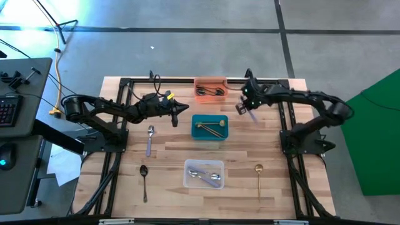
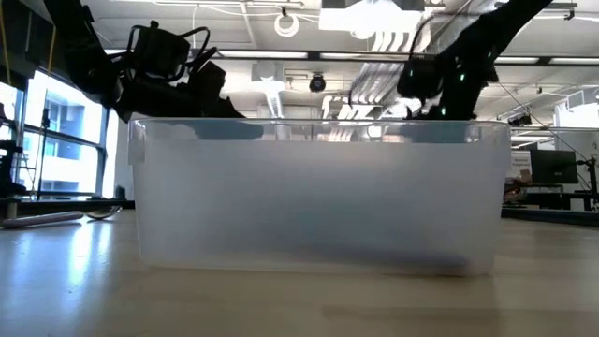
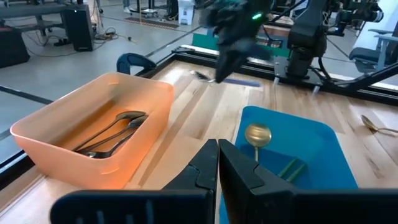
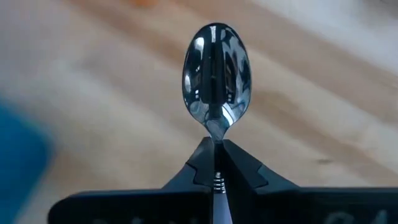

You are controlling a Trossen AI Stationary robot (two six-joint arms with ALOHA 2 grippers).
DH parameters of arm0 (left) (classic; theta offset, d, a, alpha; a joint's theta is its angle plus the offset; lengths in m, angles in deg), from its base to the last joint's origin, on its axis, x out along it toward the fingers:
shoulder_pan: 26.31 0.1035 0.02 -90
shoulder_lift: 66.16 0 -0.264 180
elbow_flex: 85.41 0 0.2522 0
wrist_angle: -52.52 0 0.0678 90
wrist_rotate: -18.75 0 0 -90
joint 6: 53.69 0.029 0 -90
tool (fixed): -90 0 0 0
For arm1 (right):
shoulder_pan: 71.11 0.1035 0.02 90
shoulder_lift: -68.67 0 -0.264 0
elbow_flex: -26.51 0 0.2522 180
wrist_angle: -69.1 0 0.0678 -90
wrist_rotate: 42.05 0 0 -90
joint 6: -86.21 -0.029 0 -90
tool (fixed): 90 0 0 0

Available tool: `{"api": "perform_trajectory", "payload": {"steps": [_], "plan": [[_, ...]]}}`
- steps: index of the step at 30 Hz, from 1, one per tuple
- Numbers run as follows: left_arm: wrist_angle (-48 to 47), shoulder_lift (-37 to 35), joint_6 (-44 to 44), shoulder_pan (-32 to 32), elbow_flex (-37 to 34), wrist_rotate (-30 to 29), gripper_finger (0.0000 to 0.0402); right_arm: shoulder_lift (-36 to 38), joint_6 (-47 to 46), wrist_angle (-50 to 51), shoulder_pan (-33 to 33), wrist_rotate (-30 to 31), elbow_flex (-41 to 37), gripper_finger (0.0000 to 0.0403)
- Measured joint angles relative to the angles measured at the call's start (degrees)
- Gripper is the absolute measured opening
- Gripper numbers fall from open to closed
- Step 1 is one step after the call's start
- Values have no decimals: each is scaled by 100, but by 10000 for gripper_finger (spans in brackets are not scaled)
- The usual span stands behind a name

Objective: Sort silverware by color (type)
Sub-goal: Put the purple spoon into the transparent bin

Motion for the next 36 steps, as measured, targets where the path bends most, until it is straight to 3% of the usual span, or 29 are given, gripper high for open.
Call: {"api": "perform_trajectory", "payload": {"steps": [7,12,17,21,29,36], "plan": [[258,0,1,-2,2,0,5,1085,-786,116,1726,-8,49,5],[279,0,149,-37,2,-11,5,960,-1404,-34,3211,435,446,6],[284,0,250,-164,2,-22,5,218,-1516,-341,4312,913,1299,7],[313,0,256,-272,2,-95,5,-685,-1367,-344,4833,981,2253,7],[322,0,320,-451,2,-435,5,-2466,-1153,34,5384,781,3987,7],[318,0,320,-483,2,-433,5,-3533,-1260,661,5538,654,4850,7]]}}
